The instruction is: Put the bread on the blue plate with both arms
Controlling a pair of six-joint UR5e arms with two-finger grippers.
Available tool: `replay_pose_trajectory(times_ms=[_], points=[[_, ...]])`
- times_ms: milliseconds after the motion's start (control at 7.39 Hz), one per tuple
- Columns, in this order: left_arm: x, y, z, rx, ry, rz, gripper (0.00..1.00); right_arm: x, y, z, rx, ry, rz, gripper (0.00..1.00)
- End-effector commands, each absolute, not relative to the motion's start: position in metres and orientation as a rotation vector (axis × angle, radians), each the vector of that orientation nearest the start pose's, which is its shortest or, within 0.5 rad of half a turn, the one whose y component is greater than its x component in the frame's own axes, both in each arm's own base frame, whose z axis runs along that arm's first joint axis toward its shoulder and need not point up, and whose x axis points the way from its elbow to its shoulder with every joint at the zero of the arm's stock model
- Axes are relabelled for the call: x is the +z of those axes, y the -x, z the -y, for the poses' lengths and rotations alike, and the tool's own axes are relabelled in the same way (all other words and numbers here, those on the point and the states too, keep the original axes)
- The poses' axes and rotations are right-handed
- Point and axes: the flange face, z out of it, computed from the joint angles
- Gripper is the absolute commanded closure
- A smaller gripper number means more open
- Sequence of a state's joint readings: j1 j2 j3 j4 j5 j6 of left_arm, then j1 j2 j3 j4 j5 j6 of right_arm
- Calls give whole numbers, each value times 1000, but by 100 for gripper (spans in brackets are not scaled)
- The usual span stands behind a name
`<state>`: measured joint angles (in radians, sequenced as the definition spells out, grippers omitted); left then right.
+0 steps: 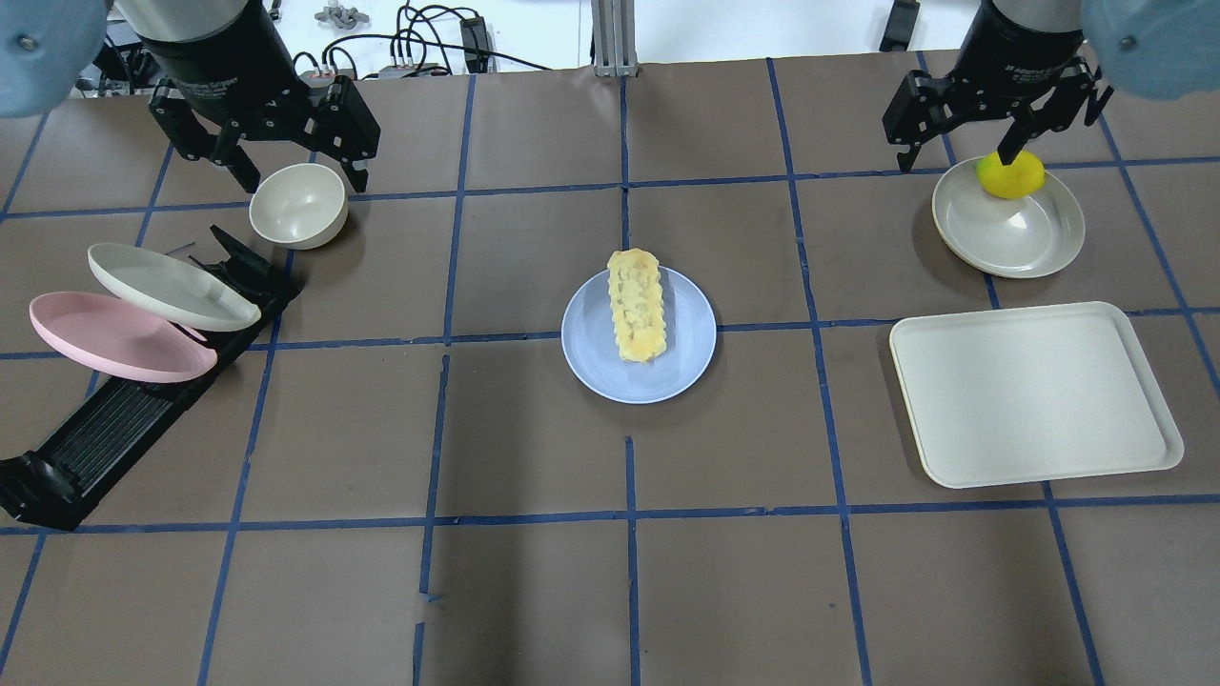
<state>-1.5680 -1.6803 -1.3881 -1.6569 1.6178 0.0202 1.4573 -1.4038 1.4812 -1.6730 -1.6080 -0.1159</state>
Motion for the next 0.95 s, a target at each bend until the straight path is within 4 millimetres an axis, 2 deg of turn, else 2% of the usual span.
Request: replay_pose_trajectory(times_ms=[0, 812], points=[[514, 127, 537, 18, -27, -3094, 0, 456, -65, 574, -39, 2, -3181, 0], [517, 126, 534, 15, -24, -3089, 0, 453, -65, 572, -24, 2, -3186, 0]])
